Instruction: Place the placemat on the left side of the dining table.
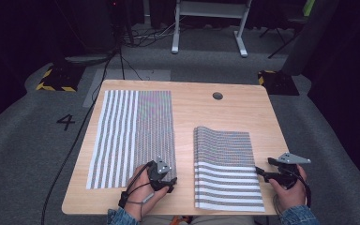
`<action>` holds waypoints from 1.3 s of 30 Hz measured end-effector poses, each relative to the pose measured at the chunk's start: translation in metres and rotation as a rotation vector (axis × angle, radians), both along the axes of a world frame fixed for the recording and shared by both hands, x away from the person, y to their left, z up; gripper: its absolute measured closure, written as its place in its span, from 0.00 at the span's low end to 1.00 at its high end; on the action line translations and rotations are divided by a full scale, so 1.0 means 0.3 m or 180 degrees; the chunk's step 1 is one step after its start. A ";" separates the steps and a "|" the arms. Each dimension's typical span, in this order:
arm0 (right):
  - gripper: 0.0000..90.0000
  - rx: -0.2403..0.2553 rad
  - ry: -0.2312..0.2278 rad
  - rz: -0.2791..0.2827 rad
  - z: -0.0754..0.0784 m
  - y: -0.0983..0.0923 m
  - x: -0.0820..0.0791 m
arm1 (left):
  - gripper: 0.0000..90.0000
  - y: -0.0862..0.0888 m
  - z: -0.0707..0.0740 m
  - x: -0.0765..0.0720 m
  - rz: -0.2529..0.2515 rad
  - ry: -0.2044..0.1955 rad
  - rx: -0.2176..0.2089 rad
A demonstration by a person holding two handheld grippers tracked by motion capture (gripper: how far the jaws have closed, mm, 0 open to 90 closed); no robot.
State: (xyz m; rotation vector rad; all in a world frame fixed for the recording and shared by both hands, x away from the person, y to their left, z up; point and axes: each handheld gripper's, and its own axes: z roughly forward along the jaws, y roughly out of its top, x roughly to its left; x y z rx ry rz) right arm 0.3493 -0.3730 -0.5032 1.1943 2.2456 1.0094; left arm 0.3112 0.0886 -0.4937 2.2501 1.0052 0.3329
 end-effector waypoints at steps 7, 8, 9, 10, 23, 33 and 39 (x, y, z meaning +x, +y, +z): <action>0.30 0.0004 0.0001 0.0000 0.000 0.001 0.000 | 0.67 0.029 0.002 0.007 0.0173 -0.0060 -0.0049; 0.30 0.0005 0.0001 0.0001 0.000 0.001 0.000 | 0.70 0.028 0.001 0.006 0.0192 -0.0057 -0.0064; 0.30 0.0004 0.0001 0.0001 0.000 0.000 0.000 | 0.71 0.027 0.000 0.006 0.0218 -0.0055 -0.0082; 0.30 0.0002 0.0001 0.0001 0.000 0.000 0.000 | 0.73 0.029 0.000 0.006 0.0228 -0.0052 -0.0079; 0.30 0.0003 0.0001 0.0001 0.000 0.000 0.000 | 0.98 0.074 -0.012 0.009 0.0405 -0.0173 -0.0283; 0.30 0.0004 0.0000 0.0003 0.000 0.001 0.000 | 0.99 0.171 0.001 0.039 0.0817 -0.0229 -0.0366; 0.30 0.0005 0.0001 0.0002 0.000 0.001 0.000 | 0.99 0.220 -0.002 0.042 0.0957 -0.0220 -0.0346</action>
